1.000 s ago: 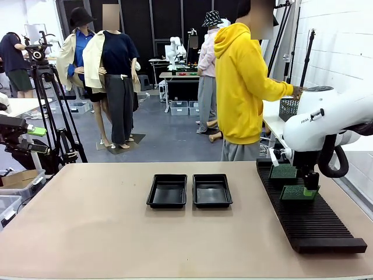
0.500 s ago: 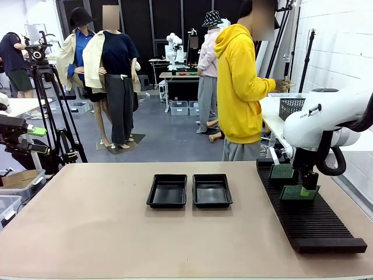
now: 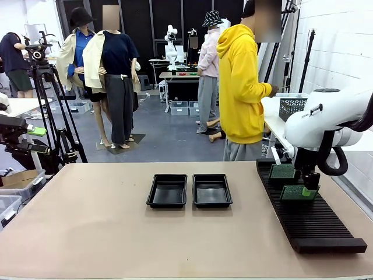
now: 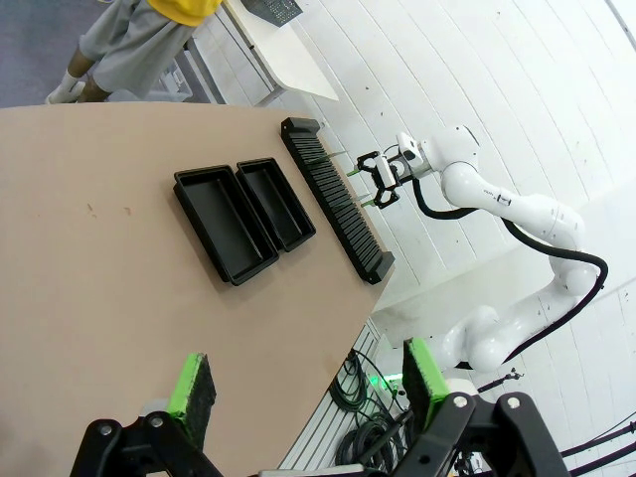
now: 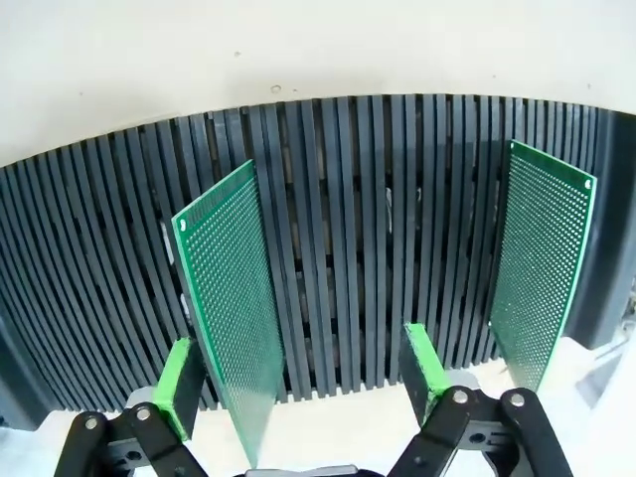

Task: Inspect and transfer BCBs to ESD trays.
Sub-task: Pick up the Blank PCB from the PCB Rack and place it in the left ESD tray.

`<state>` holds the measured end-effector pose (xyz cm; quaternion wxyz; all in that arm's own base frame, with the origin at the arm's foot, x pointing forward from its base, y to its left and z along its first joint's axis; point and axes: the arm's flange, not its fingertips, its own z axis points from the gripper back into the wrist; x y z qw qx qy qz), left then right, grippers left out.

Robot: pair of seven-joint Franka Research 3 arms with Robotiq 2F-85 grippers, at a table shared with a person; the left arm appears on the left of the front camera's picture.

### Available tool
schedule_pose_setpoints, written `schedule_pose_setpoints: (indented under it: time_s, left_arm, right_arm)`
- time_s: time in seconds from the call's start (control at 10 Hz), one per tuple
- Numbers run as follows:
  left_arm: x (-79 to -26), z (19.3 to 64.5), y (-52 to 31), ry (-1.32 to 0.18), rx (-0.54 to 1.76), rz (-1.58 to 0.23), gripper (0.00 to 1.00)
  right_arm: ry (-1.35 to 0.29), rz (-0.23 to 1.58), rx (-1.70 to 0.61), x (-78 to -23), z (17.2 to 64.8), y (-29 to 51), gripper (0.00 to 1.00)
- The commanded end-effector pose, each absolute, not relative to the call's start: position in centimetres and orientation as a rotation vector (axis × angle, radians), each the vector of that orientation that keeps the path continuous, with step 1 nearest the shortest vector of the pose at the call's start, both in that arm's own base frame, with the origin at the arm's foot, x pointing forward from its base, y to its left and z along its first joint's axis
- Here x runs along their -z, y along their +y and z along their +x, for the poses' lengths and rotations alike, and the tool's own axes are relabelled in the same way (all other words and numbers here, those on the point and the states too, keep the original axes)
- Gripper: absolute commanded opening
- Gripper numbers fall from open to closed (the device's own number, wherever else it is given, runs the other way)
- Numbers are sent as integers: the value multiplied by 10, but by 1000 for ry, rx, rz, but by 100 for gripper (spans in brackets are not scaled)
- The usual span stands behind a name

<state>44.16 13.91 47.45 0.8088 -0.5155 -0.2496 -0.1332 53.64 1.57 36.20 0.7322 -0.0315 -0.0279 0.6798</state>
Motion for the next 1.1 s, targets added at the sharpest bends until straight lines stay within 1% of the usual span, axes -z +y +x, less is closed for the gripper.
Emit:
schedule_pose_setpoints:
  time_s: [0.0,0.1,0.8,0.9,1.0]
  left_arm:
    - [-477,441,139,-527,268,-1106,100]
    - [-477,441,139,-527,268,-1106,100]
    - [-477,441,139,-527,268,-1106,100]
    - [-477,441,139,-527,268,-1106,100]
    - [-477,441,139,-527,268,-1106,100]
  right_arm:
    - [-58,-66,-1530,-363,536,15,94]
    - [-54,-65,-1537,-363,536,15,86]
    - [-33,-62,-1550,-362,539,15,21]
    - [-26,-62,-1551,-362,540,16,12]
    - [-18,-59,-1551,-362,540,16,5]
